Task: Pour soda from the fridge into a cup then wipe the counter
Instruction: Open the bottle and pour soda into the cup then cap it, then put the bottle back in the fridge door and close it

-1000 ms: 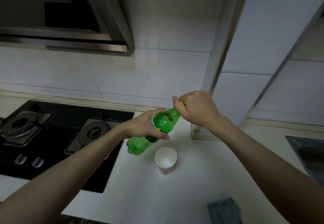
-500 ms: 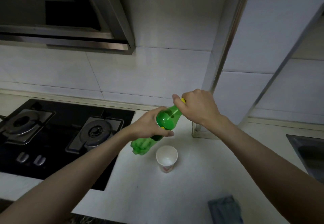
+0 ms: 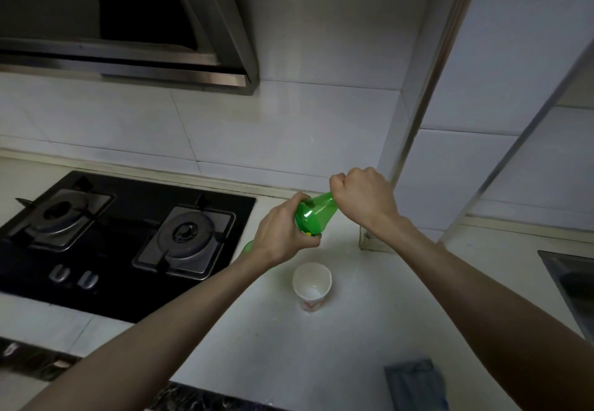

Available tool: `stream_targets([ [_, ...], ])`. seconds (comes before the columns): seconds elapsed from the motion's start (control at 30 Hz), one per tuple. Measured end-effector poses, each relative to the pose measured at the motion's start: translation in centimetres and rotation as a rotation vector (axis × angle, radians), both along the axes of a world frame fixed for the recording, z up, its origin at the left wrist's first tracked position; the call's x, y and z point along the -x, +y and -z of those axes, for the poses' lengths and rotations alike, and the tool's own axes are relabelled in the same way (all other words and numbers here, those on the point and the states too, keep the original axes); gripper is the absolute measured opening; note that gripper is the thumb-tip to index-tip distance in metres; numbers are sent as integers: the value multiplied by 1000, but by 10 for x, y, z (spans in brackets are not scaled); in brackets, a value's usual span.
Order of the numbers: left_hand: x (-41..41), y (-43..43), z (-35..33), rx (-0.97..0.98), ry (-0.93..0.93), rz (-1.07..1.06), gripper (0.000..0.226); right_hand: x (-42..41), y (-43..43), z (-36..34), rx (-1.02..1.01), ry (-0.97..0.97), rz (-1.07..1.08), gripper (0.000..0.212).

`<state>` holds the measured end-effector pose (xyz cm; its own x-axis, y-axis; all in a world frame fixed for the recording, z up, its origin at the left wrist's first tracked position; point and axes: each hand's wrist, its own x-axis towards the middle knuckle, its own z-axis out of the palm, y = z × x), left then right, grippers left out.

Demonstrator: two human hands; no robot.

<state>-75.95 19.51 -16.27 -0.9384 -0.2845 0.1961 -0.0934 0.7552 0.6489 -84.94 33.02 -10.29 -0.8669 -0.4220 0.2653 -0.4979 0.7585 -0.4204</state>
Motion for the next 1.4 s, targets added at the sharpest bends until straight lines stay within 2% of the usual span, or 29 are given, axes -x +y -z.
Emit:
stream_targets([
  [0.1, -3, -11, -6, -31, -64, 39, 62, -5, -4, 1, -63, 16, 14, 58],
  [0.2, -13, -24, -10, -191, -106, 34, 67, -11, -14, -4, -50, -29, -73, 63],
  [0.27, -22, -35, -12, -304, -85, -27, 70, -16, -26, -6, 81, -119, -182, 57],
  [0.37, -39, -55, -11, -524, -35, -94, 73, -29, -50, -5, 281, -277, -290, 35],
  [0.47, -65, -81, -10, -646, 16, -129, 78, -53, -84, -4, 359, -356, -353, 22],
  [0.63, -127, -137, -15, -661, 89, -268, 67, -108, -157, -10, 338, -317, -509, 24],
  [0.8, -224, -209, -20, -627, 163, -432, 61, -189, -245, -13, 255, -244, -716, 32],
  [0.9, -289, -250, -23, -593, 202, -523, 65, -246, -294, -13, 249, -208, -836, 35],
  [1.03, -395, -308, -26, -571, 287, -708, 72, -342, -368, -14, 298, -261, -1016, 37],
  [1.23, -554, -365, -38, -549, 369, -967, 62, -487, -459, -24, 281, -277, -1304, 44],
  [1.4, -655, -398, -48, -435, 403, -1173, 56, -585, -517, -30, 251, -308, -1523, 47],
])
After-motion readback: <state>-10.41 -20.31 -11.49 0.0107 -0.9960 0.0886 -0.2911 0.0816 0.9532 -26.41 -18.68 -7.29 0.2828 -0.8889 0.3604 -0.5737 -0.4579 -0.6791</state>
